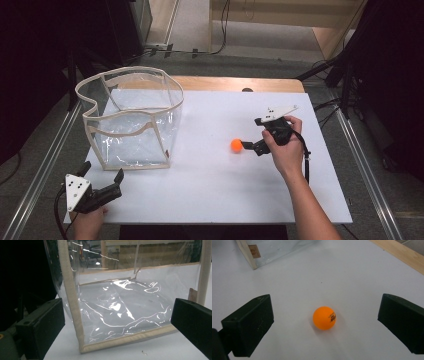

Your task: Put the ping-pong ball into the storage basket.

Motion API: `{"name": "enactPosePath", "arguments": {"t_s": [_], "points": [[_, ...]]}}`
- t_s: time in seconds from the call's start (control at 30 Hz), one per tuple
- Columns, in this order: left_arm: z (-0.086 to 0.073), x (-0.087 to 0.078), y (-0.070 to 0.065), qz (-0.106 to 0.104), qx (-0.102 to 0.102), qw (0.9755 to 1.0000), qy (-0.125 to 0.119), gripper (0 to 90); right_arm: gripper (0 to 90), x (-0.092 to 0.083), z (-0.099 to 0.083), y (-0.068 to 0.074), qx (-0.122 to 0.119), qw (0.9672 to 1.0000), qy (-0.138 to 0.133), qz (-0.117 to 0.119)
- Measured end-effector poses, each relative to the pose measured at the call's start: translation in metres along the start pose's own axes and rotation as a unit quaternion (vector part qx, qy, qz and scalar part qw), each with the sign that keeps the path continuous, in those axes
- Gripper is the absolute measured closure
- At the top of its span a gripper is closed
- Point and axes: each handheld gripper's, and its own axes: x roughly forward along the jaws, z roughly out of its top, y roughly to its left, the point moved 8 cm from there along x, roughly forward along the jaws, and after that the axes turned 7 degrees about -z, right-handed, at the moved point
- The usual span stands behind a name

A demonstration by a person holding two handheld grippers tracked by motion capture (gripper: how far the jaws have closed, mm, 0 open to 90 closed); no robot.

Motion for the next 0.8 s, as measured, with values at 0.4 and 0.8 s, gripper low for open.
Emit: {"name": "enactPosePath", "arguments": {"t_s": [0.4,0.8], "points": [[0.0,0.0,0.0,0.0,0.0,1.0,0.0,0.0,0.0,0.014,-0.002,0.001,-0.008,0.9988,0.047,0.007],[0.0,0.0,0.001,-0.001,-0.002,1.0,0.0,0.0,0.0,0.027,-0.005,0.001,-0.022,0.9959,0.087,0.016]]}}
